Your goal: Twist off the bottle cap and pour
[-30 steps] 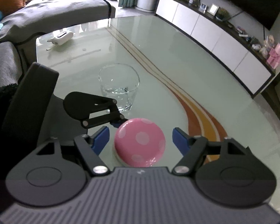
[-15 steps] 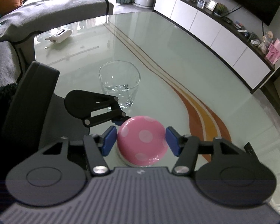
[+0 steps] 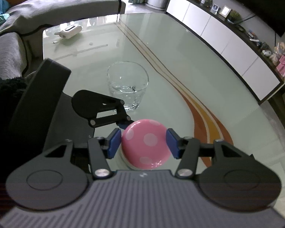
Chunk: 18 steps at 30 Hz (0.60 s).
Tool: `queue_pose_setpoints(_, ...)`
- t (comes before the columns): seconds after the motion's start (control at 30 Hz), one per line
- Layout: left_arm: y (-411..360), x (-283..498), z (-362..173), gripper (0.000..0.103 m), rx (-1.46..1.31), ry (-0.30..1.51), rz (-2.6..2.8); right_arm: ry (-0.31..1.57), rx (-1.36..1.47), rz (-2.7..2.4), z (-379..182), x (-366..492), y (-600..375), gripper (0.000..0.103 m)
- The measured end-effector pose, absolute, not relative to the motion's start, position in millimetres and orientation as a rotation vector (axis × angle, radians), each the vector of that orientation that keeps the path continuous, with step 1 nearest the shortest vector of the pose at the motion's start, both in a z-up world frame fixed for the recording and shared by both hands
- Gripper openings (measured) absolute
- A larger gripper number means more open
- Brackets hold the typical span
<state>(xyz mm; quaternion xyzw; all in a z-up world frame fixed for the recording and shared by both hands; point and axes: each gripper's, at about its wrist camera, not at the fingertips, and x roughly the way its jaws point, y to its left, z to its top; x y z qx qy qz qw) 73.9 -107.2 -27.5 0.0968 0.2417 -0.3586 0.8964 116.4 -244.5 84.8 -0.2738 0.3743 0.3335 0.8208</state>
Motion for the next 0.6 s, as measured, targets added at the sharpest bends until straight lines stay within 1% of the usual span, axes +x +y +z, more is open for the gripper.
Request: queue_pose_setpoints(0.6, -105.5, 69.4, -31.6, 0.074, 0.227, 0.477, -0.785, 0.762, -0.608, 0.846, 85.5, 119.9, -254.0, 0.051)
